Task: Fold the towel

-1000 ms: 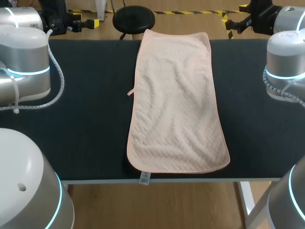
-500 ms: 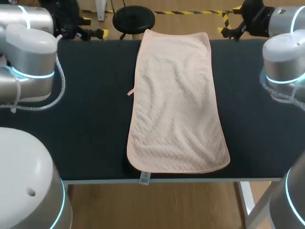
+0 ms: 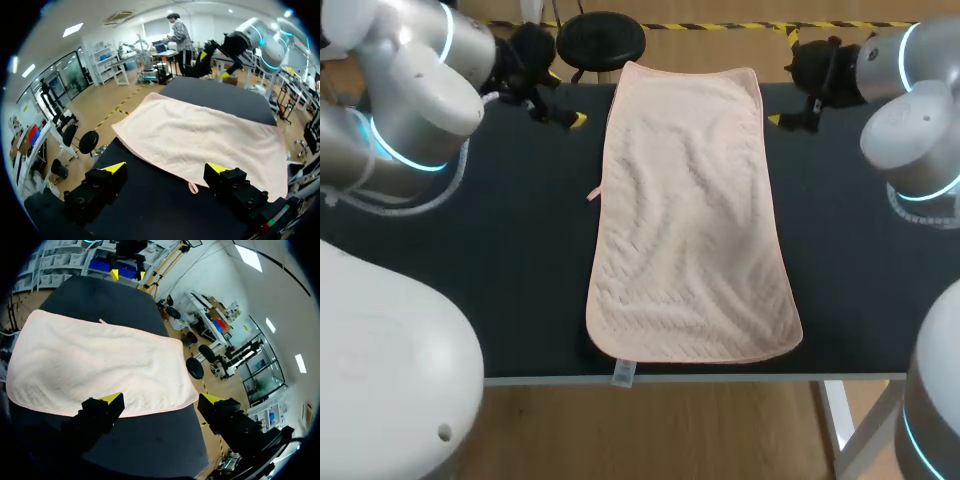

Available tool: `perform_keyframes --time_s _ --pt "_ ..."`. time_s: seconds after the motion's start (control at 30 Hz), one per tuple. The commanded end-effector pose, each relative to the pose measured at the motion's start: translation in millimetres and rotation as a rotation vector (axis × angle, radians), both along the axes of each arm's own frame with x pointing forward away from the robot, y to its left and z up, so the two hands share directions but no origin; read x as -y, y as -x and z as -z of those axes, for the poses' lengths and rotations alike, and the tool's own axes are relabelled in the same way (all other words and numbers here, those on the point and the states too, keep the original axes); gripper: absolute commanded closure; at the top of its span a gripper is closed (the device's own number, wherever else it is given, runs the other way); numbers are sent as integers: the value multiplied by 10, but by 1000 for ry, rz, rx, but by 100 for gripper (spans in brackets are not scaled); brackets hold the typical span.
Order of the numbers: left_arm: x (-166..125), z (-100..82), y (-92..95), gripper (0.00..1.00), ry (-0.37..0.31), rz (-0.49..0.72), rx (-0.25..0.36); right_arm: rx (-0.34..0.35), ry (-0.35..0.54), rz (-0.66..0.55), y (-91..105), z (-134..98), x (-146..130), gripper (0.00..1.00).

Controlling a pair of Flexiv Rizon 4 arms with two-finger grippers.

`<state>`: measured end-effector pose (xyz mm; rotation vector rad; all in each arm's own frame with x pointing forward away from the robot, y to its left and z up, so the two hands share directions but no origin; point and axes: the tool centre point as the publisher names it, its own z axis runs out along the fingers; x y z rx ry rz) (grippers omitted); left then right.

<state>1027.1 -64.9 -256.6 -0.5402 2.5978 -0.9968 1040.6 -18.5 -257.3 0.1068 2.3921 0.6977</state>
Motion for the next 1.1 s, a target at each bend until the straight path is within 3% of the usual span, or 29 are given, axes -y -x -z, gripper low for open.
perform_keyframes --time_s 0.03,0.4,0.57,0.7,0.93,1.1 --pt "-18 -52 -83 0 -425 192 -230 -152 595 -244 -20 -95 31 0" --pt "3 -19 -71 0 -412 206 -228 -143 613 -264 -6 -78 -30 0" --pt "183 116 1 0 -576 269 -269 -166 778 -293 85 -24 -286 0" --pt "278 222 48 0 -594 295 -256 -164 836 -285 197 53 -390 0" --pt "462 527 85 0 -646 348 -251 -245 925 -238 290 388 -472 0" --pt "491 624 87 0 -671 353 -218 -317 861 -95 291 561 -399 0"
